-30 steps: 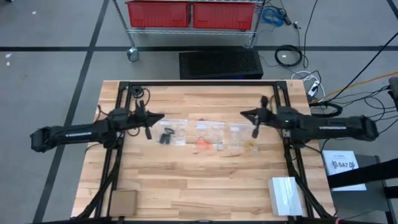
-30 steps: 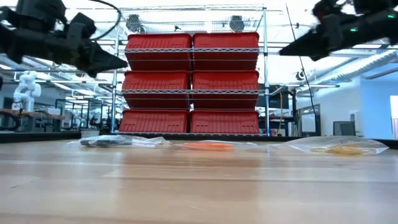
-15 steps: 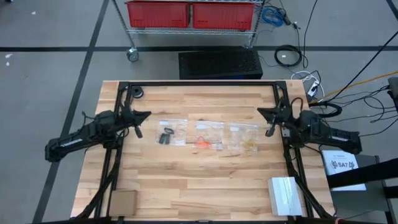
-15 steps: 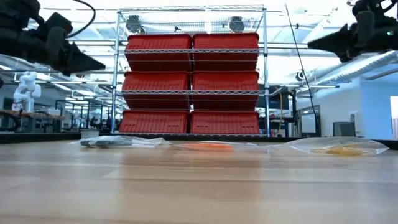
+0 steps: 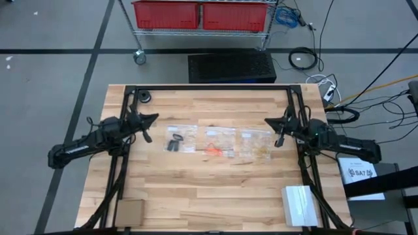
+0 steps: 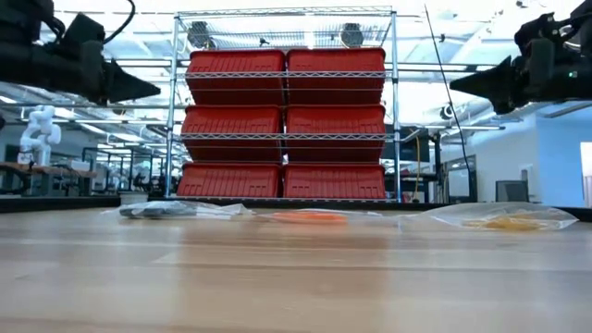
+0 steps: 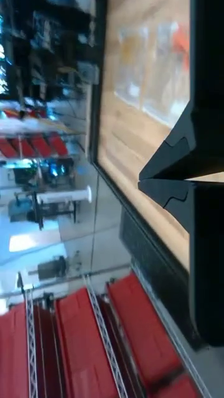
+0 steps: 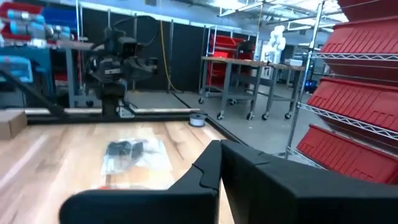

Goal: Sort rubber bands
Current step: Return to Home Position

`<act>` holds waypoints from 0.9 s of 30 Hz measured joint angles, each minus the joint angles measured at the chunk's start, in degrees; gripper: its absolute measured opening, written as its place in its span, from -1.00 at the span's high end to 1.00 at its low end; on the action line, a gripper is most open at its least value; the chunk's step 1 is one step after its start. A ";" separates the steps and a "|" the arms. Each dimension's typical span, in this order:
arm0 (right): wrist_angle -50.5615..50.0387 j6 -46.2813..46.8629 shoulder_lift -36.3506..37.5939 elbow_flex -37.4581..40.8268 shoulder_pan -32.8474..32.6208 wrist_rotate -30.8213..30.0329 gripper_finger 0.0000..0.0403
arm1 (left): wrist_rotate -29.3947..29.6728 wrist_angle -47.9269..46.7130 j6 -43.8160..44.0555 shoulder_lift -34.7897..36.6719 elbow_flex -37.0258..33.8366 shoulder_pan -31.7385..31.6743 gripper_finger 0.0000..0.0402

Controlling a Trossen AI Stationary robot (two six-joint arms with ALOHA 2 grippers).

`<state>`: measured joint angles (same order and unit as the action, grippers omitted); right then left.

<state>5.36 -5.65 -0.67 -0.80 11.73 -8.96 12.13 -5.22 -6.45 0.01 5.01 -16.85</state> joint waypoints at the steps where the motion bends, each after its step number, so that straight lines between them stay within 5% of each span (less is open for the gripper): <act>1: -0.32 -0.84 -0.04 0.02 0.06 0.01 1.00 | 1.44 0.17 -0.11 0.00 -0.29 -0.03 0.97; 7: -0.83 -2.29 -0.02 0.07 0.61 -7.34 1.00 | 7.28 0.69 0.98 0.00 -2.02 -0.05 0.97; 27: -1.28 -4.03 -0.04 0.07 0.59 -7.44 1.00 | 7.40 0.58 6.03 0.00 -2.03 -0.05 0.97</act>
